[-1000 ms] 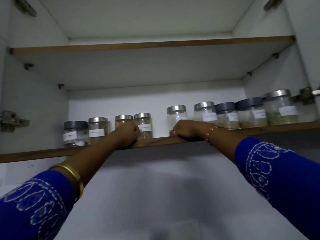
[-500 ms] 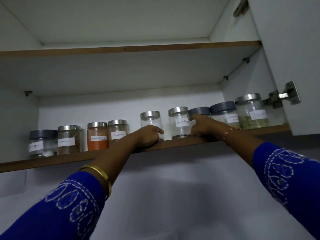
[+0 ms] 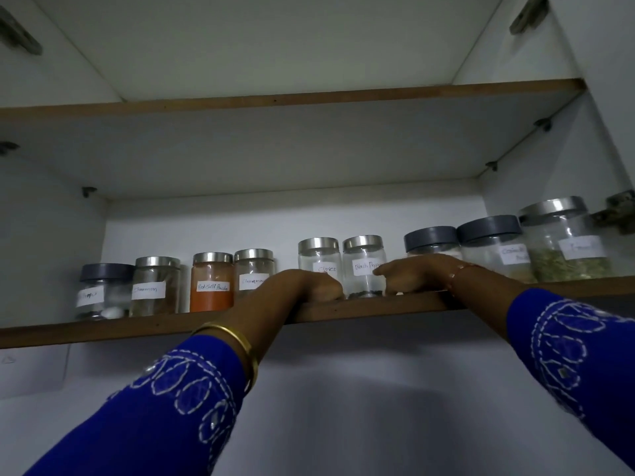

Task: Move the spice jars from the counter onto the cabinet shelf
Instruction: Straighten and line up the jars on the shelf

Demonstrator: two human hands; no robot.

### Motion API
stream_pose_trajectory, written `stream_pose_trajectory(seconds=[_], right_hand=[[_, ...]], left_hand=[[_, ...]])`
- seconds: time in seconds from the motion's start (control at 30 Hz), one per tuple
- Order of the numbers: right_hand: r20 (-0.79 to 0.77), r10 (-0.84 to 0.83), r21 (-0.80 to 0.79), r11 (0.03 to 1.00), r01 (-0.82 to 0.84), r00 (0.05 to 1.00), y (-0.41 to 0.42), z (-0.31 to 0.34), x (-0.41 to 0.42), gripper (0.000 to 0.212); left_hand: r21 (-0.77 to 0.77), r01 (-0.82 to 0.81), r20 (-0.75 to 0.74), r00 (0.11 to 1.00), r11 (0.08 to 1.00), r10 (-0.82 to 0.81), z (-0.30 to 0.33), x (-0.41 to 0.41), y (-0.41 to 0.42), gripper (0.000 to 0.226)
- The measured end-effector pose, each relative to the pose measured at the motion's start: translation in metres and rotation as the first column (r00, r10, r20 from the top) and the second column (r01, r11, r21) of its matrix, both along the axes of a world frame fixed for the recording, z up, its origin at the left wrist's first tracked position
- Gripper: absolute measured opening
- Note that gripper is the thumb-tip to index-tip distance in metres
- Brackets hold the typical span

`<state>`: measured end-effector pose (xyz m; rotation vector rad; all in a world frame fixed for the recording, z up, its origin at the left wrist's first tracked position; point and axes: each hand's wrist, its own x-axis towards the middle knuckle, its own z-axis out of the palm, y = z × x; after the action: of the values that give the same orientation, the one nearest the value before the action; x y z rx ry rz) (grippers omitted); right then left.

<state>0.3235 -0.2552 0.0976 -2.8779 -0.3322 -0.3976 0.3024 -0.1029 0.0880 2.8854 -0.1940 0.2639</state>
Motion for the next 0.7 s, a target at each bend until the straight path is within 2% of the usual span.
stream_pose_trajectory(seconds=[0.07,0.2,0.33,0.4,0.5,0.6,0.7], right_hand=[[-0.055,-0.011,-0.017,1.000,0.010,0.998,0.006,0.002,0.006,0.059],[-0.095,-0.057,-0.096,0.994,0.048,0.994,0.020,0.008,0.014,0.051],[-0.116,-0.070,-0.133,0.990,0.054,0.991,0.034,0.012,0.021,0.051],[-0.085,-0.090,-0.128,0.989,0.079,0.992,0.037,0.011,0.025,0.052],[-0.111,-0.104,-0.092,0.991,0.094,0.988,0.035,0.010,0.025,0.053],[-0.119,-0.082,-0.055,0.996,0.075,0.990,0.031,0.007,0.018,0.053],[-0.093,-0.091,-0.058,0.995,0.086,0.992,0.028,0.001,0.011,0.047]], left_hand=[[0.023,-0.013,-0.026,1.000,1.000,0.013,0.001,-0.003,0.001,0.045],[0.007,-0.024,-0.091,0.996,1.000,0.024,0.008,-0.003,0.004,0.046],[-0.001,-0.049,-0.168,0.985,0.999,0.048,0.010,-0.002,0.009,0.029],[0.021,-0.055,-0.152,0.987,0.998,0.057,0.010,-0.002,0.009,0.026],[0.008,-0.040,-0.147,0.988,0.999,0.041,0.009,0.000,0.010,0.035],[-0.067,-0.067,-0.154,0.987,0.996,0.056,0.008,0.004,0.013,0.024],[-0.015,-0.097,-0.043,0.994,0.995,0.096,0.004,0.005,0.015,0.040]])
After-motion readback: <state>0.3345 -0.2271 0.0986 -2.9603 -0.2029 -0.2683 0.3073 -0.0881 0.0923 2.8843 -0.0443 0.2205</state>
